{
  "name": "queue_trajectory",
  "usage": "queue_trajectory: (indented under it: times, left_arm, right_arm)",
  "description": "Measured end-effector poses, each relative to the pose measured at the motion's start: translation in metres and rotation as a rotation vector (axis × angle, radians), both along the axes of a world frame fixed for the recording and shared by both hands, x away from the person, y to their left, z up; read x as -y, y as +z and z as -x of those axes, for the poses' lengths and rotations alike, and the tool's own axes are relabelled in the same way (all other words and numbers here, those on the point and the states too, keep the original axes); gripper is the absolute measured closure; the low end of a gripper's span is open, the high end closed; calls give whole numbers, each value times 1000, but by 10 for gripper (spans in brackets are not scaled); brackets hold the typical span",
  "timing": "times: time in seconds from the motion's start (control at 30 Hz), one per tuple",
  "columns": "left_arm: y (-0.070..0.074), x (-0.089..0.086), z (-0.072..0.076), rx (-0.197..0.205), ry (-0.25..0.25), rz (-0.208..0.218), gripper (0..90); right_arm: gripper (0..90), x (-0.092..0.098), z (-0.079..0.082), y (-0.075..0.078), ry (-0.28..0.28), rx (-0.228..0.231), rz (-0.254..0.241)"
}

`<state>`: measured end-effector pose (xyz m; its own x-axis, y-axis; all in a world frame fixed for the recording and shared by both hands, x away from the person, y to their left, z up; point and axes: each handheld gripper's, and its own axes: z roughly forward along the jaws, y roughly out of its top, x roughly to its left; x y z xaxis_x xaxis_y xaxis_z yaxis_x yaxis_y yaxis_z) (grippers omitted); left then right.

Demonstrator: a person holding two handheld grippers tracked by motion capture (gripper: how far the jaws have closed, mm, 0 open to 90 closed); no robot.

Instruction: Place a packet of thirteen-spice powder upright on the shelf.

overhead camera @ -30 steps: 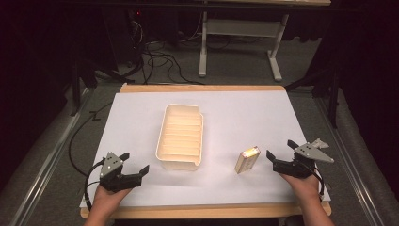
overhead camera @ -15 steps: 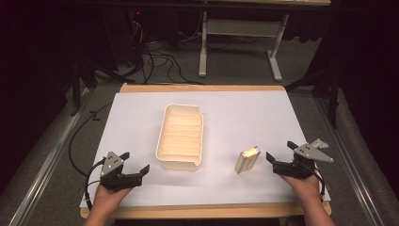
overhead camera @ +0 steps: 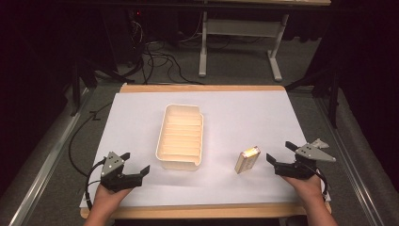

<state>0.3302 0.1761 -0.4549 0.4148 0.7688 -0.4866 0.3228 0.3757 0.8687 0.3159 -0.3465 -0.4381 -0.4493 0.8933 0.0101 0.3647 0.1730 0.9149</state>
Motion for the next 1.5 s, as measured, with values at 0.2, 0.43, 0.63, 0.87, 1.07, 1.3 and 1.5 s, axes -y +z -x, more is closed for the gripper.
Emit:
queue_trajectory:
  times: [0.2, 0.43, 0.63, 0.87, 1.07, 1.3, 1.5]
  left_arm:
    - [0, 0, 0, -2, 1, -1, 97]
    - [0, 0, 0, -4, -1, 0, 97]
    - [-1, 1, 0, -8, -7, -1, 97]
    - [-1, 1, 0, -7, -10, -6, 98]
    - [-2, 2, 0, -8, -10, -6, 98]
    - [-2, 2, 0, -11, -14, -10, 98]
    - [-2, 2, 0, -13, -15, -10, 99]
  right_arm:
    - [92, -4, 1, 2, 36, -4, -6]
    - [89, -11, 6, 6, 88, 11, -30]
    - [85, -17, 9, 7, 130, 12, -47]
    - [84, -30, 9, 6, 200, 0, -42]
    - [84, -42, 5, 3, 252, -24, -39]
    - [90, -51, 1, 2, 279, -35, -39]
    - [114, -56, -3, 0, 296, -28, -33]
